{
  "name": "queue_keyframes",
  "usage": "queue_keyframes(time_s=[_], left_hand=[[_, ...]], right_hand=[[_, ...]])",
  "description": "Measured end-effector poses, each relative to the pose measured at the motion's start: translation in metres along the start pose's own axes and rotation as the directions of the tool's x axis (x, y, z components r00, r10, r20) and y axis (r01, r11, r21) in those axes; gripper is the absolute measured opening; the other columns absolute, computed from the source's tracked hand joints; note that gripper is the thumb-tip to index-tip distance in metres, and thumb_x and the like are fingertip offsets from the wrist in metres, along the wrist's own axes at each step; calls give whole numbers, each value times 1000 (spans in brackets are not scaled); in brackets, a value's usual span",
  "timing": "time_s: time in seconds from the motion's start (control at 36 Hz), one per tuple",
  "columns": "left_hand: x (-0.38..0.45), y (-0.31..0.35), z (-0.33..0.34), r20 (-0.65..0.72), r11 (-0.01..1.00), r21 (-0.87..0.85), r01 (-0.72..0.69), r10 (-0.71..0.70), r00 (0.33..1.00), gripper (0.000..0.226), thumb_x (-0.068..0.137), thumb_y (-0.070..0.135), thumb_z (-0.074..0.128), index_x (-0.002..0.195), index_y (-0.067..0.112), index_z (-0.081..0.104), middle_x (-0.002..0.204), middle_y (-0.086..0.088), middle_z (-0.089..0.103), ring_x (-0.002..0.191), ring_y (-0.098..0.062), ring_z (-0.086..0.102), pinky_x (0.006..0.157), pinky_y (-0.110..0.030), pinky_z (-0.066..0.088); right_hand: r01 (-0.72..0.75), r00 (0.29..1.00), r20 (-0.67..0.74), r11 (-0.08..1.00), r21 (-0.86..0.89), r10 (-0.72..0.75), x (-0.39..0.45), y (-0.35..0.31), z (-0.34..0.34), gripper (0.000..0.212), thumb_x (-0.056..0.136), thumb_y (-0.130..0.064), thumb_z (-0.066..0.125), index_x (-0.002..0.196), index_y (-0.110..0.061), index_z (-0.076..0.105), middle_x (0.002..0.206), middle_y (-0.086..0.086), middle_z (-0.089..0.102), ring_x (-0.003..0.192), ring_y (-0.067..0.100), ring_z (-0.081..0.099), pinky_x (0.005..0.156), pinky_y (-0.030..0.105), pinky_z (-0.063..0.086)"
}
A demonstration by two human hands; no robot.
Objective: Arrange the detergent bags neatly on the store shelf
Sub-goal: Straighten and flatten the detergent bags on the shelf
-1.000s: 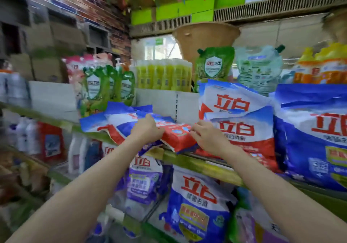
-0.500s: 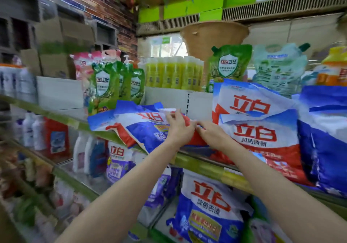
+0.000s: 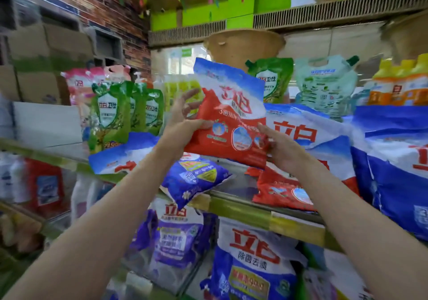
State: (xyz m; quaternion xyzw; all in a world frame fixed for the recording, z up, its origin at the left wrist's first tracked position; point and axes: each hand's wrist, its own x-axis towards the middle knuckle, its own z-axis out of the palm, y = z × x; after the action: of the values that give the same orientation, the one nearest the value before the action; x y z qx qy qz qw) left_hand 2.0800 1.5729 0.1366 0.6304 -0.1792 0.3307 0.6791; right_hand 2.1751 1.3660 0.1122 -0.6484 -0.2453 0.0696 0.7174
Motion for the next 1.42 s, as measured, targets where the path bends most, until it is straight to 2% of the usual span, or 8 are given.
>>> queue_keyframes(time_s=[0.25, 0.44, 0.58, 0.81, 0.89, 1.03, 1.28, 1.42], left_hand=[[-2, -37, 17, 137, 947, -121, 298, -282, 950, 27, 90, -2, 52, 112, 14, 56, 80, 4, 74, 64, -8, 70, 62, -24, 59], [1, -57, 67, 51, 930, -52, 364, -361, 931, 33, 89, 3, 58, 120, 12, 53, 93, -6, 65, 49, -2, 64, 54, -21, 56], [-2, -62, 99, 57, 903, -92, 419, -415, 908, 15, 86, 1, 62, 84, 16, 59, 74, -3, 70, 44, -6, 64, 45, -21, 54], [-9, -92, 132, 85, 858, 48, 512, -514, 853, 16, 82, 9, 68, 95, 12, 59, 95, -12, 68, 68, -22, 66, 71, -35, 59], [-6, -94, 138, 49, 852, 128, 508, -517, 855, 24, 81, 12, 70, 103, 12, 59, 105, -13, 66, 91, -29, 64, 90, -45, 53], [2, -104, 137, 51, 823, 197, 532, -551, 833, 38, 82, 15, 70, 117, 7, 59, 113, -14, 65, 99, -32, 64, 93, -48, 51], [-3, -106, 129, 122, 753, 178, 633, -655, 746, 43, 86, 18, 66, 125, 4, 55, 118, -18, 65, 93, -30, 64, 92, -45, 51], [9, -102, 132, 104, 818, 141, 558, -573, 813, 27, 87, 5, 64, 113, 1, 58, 103, -15, 64, 67, -22, 60, 82, -41, 52]], right_hand=[[125, 974, -196, 990, 71, -109, -25, -13, -25, 11, 84, -14, 65, 95, -13, 67, 77, 5, 75, 59, 18, 70, 61, 33, 60], [255, 933, -258, 967, -20, -251, -55, -27, -52, 10, 92, -11, 55, 92, -17, 63, 69, -4, 74, 59, 10, 70, 57, 25, 58], [234, 914, -318, 967, -95, -253, -74, -32, -73, 10, 95, -11, 50, 94, -14, 60, 66, -3, 73, 56, 10, 69, 51, 22, 55], [-142, 825, -533, 843, -519, -189, -92, -15, -97, 22, 95, -25, 51, 113, -15, 58, 111, 12, 67, 99, 31, 65, 90, 45, 52], [-222, 823, -545, 793, -567, -159, -96, -16, -94, 13, 96, -28, 48, 105, -20, 54, 112, 12, 66, 101, 31, 64, 92, 48, 51], [-332, 840, -537, 714, -616, -73, -92, -18, -94, 25, 94, -26, 46, 109, -10, 58, 112, 14, 66, 101, 32, 63, 93, 48, 50], [-337, 830, -558, 789, -515, -10, -92, -1, -92, 21, 93, -20, 51, 112, -15, 59, 107, 13, 67, 91, 31, 67, 84, 45, 55], [-198, 786, -609, 890, -410, -106, -84, 5, -92, 20, 95, -13, 51, 112, -12, 61, 109, 14, 67, 93, 31, 67, 85, 46, 55]])
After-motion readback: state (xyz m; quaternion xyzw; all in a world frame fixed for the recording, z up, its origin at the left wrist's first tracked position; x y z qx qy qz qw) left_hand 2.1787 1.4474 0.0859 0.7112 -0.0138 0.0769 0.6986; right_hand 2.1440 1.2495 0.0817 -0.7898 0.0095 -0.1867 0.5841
